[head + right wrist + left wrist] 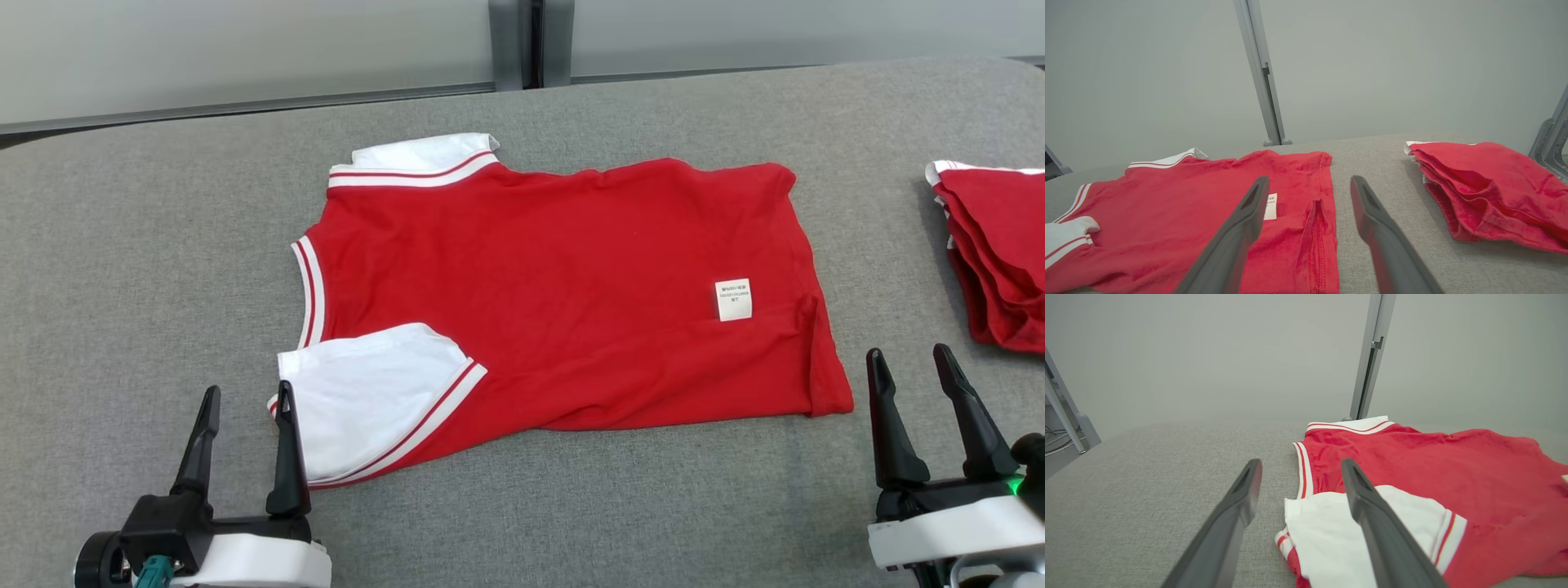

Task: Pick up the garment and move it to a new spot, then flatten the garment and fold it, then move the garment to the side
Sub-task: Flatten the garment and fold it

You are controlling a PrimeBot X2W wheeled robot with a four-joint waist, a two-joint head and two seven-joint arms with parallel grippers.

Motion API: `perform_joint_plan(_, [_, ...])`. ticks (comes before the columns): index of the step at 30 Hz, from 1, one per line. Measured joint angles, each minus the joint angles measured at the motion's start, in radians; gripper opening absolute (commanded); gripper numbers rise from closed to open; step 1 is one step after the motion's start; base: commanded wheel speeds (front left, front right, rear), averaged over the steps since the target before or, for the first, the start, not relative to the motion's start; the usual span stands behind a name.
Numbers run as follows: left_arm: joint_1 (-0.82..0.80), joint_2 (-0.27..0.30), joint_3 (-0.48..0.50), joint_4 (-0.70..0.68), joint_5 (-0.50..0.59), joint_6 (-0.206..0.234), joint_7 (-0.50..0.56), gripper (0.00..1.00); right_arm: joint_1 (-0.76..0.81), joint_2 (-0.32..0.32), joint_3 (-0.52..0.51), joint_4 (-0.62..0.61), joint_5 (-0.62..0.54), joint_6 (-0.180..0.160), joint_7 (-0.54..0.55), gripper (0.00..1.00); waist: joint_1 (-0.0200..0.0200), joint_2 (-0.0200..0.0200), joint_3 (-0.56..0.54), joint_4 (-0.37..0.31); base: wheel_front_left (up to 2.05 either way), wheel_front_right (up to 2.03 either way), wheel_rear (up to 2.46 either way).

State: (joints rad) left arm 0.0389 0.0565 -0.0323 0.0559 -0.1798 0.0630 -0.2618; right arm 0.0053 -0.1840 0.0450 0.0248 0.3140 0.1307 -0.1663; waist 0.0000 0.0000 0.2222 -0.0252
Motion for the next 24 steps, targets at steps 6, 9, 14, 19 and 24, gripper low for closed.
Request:
perform_joint_plan(6, [0.012,-0.001,-0.005,0.036,-0.006,-0.005,0.0,1.0,0.008,0.002,0.009,-0.001,-0.002,0.0,0.012,1.0,0.0,0.0,-0.017,0.006,0.0,0.0,0.0])
perform_joint_plan(9, [0.012,-0.001,-0.013,0.06,-0.014,-0.01,0.001,1.0,0.013,0.003,0.01,-0.001,-0.002,0.0,0.016,1.0,0.0,0.0,-0.023,0.008,0.0,0.0,0.0])
perform_joint_plan(14, [0.012,-0.002,-0.029,0.113,-0.055,-0.026,0.038,1.0,0.014,0.007,0.012,0.026,0.001,0.0,0.027,1.0,0.0,0.0,-0.021,0.01,0.0,0.0,0.0])
perform_joint_plan(19, [0.013,-0.005,-0.052,0.18,-0.12,-0.046,0.086,1.0,0.008,0.006,0.02,0.124,0.016,0.0,0.035,1.0,0.0,0.0,-0.006,0.017,0.0,0.0,0.0])
perform_joint_plan(24, [-0.004,-0.006,-0.086,0.234,-0.189,-0.062,0.118,1.0,-0.038,0.004,0.033,0.259,0.039,0.0,0.032,1.0,0.0,0.0,0.016,0.025,0.0,0.0,0.0])
